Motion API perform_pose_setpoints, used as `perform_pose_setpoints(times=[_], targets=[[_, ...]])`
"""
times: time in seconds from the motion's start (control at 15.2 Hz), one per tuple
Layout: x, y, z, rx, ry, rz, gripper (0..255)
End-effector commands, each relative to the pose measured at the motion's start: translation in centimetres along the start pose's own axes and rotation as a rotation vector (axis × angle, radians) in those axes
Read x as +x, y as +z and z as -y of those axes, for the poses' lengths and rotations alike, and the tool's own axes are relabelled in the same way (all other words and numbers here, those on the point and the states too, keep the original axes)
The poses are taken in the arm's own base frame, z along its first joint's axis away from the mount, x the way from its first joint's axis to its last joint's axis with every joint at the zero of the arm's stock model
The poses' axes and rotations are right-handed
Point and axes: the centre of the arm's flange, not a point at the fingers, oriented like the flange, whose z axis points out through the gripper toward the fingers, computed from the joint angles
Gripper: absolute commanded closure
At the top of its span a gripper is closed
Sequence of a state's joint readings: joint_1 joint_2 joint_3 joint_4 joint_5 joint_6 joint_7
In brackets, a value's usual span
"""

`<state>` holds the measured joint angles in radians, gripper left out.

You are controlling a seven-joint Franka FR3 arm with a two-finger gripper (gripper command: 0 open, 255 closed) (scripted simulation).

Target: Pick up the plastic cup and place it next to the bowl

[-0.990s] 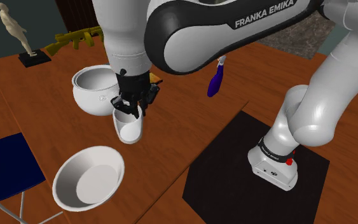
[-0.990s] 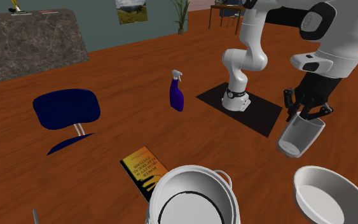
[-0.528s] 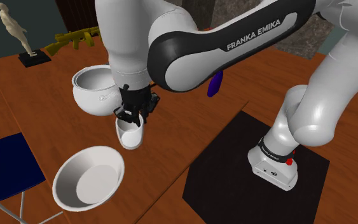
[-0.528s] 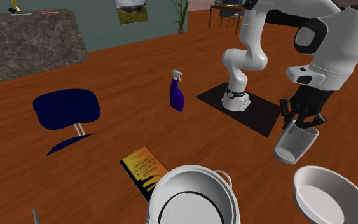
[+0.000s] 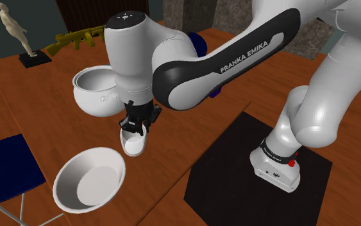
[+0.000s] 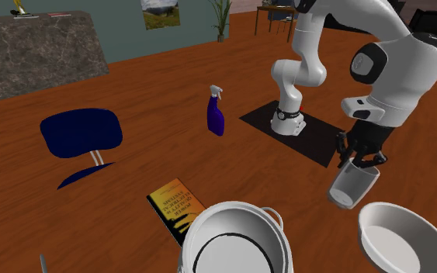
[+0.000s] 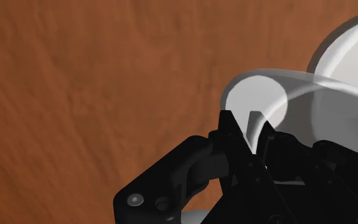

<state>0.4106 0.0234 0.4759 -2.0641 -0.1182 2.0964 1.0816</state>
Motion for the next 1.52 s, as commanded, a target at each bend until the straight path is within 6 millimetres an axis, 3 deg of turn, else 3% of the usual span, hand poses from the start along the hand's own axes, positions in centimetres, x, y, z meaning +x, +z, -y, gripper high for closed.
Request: perform_pose_setpoints(times=[0.0, 0.46, 0.99, 1.06, 1.39, 1.45], targets=[[-0.2, 1.0, 0.1, 0.001, 0.000, -0.001, 255], [-0.5, 4.8, 0.3, 0.001, 0.000, -0.001, 255], [-0.5, 4.8, 0.3, 0.001, 0.000, -0.001, 255], [-0.5, 4.8, 0.3, 0.001, 0.000, -0.001, 0], [-0.5, 4.8, 0.3, 0.001, 0.000, -0.001, 0], [-0.5, 3.5, 0.3, 0.001, 0.000, -0.001, 0]])
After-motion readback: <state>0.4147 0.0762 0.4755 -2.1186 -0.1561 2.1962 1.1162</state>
